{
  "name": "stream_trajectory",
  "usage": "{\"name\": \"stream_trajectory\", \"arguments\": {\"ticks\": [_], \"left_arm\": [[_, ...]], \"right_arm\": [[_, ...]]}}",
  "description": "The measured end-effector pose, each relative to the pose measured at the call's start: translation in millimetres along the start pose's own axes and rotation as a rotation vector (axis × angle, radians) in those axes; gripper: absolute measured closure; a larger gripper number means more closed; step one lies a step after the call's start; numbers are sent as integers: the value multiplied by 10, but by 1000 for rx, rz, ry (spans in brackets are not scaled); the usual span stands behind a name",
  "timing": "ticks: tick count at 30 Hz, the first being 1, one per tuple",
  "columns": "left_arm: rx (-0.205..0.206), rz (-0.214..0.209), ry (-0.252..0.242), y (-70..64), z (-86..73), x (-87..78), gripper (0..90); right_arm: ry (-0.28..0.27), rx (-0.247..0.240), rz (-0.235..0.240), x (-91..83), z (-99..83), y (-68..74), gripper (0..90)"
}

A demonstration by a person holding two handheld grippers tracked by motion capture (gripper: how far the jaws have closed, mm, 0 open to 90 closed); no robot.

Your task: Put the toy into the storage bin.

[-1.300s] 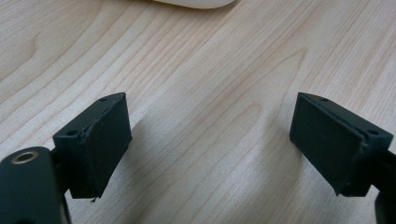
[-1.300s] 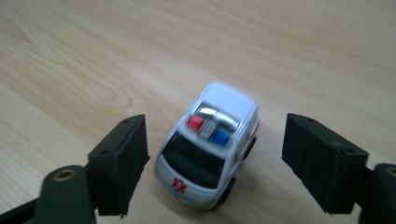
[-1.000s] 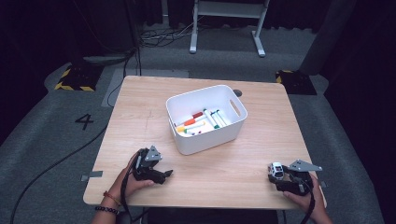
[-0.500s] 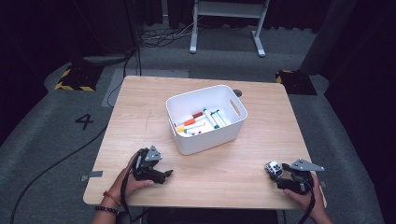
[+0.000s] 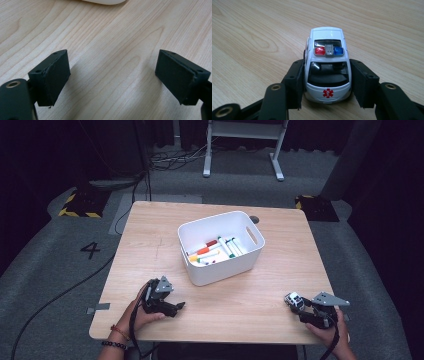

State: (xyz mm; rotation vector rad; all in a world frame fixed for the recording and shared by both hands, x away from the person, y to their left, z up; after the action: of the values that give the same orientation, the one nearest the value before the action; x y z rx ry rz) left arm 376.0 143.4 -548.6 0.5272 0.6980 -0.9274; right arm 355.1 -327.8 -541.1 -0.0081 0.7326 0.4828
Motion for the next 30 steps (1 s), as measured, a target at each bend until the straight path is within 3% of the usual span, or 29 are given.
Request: {"name": "stream_trajectory", "arguments": {"ticks": [10, 15, 23, 30], "left_arm": [[1, 1, 2, 3, 0, -1, 126], [-1, -2, 1, 0, 1, 0, 126], [2, 4, 3, 4, 0, -2, 126], [-2, -4, 1, -2, 1, 1, 126]], "right_arm": [[-56, -21, -2, -166, 104, 33, 490], [-87, -27, 30, -260, 179, 84, 491], [-87, -23, 22, -313, 212, 97, 492], [-124, -15, 14, -364, 291, 83, 492]]}}
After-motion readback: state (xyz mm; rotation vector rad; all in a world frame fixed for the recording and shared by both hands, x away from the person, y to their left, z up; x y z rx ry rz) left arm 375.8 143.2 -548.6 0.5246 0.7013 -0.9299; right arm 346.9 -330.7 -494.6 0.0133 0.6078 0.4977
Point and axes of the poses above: each handheld gripper's, and its own axes: x roughly forward along the jaws, z roughly out of its top, y roughly to its left, the point moved 6 cm from there along x, roughly forward along the jaws, and after that the axes turned 13 degrees about x, right-handed, at the moved point
